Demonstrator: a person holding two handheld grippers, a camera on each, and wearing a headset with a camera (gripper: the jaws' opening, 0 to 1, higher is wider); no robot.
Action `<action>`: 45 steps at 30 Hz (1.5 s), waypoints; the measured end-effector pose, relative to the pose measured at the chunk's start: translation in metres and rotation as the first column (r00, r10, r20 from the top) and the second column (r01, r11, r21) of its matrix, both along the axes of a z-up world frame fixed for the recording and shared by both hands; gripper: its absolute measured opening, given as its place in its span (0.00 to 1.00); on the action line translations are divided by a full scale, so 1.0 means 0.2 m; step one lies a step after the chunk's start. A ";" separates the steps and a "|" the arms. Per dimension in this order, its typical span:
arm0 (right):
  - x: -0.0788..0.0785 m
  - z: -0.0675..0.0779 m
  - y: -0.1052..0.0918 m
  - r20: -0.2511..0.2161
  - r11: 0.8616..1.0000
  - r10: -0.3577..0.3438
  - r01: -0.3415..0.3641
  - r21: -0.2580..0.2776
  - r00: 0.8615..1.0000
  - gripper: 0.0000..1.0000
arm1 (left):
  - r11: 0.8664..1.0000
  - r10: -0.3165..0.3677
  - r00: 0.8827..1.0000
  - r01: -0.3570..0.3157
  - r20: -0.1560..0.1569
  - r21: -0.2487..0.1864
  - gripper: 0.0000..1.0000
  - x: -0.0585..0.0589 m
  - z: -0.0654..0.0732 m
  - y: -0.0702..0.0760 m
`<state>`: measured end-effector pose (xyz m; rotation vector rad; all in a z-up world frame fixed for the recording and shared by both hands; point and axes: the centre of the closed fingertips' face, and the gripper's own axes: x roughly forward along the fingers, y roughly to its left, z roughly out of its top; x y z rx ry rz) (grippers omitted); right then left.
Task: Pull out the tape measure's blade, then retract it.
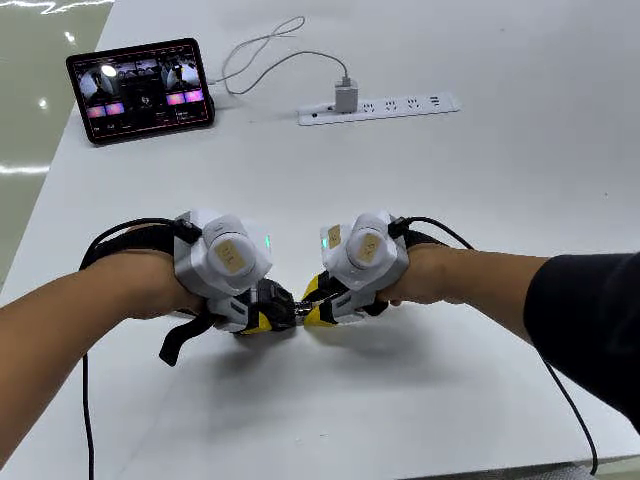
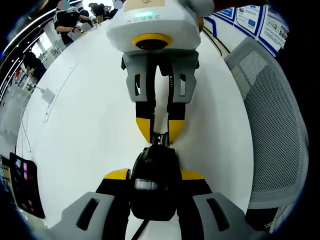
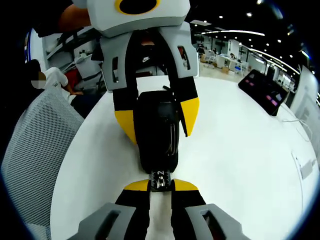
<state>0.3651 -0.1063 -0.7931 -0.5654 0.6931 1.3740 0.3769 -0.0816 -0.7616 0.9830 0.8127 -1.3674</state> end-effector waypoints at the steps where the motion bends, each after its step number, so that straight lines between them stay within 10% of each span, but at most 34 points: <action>1: 0.00 0.00 0.00 -0.003 1.000 -0.005 0.005 -0.001 1.000 0.12 | 1.000 -0.002 1.000 0.002 0.000 0.002 0.30 0.00 0.00 0.00; 45: -0.02 0.00 -0.11 0.011 0.999 -0.033 0.033 0.025 0.999 0.09 | 1.000 -0.006 1.000 0.006 0.003 -0.007 0.30 0.00 0.00 0.00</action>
